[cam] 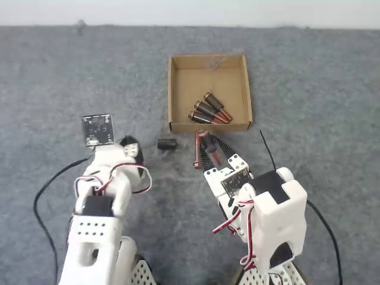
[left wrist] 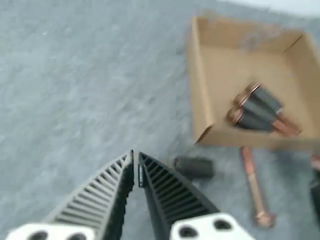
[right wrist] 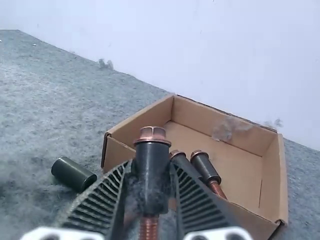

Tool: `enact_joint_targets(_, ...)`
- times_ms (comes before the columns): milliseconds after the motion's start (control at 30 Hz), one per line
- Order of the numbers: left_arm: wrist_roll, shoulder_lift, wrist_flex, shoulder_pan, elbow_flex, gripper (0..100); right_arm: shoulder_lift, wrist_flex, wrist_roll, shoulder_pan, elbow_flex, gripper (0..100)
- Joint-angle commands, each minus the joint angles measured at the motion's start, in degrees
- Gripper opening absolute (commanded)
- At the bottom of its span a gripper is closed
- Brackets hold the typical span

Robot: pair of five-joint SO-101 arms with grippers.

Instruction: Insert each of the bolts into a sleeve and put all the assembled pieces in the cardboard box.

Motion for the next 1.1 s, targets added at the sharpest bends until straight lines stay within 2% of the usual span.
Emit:
enact_joint_targets(0, -3.08, -4.57, 7.21, -1.49, 0.57, 1, -3.82, -1.36, -0.35, 0.92, 0.00, 0.6)
enact_joint_targets(200, -6.86, -12.75, 14.24, -2.90, 6.11, 1, -6.20, -1.36, -0.35, 3.47, 0.88, 0.6)
enact_joint_targets(600, -7.74, -33.23, 17.41, -3.96, 14.99, 1, -8.92, -0.92, -0.09, 10.77, -7.03, 0.6)
enact_joint_targets(733, -8.00, -37.19, 21.01, -3.96, 15.16, 1, -8.92, 4.88, -0.09, 11.74, -12.75, 0.6)
enact_joint_targets(1067, -8.09, -37.54, 21.10, -4.13, 15.08, 1, -9.01, 28.35, -0.09, 12.35, -30.07, 0.6)
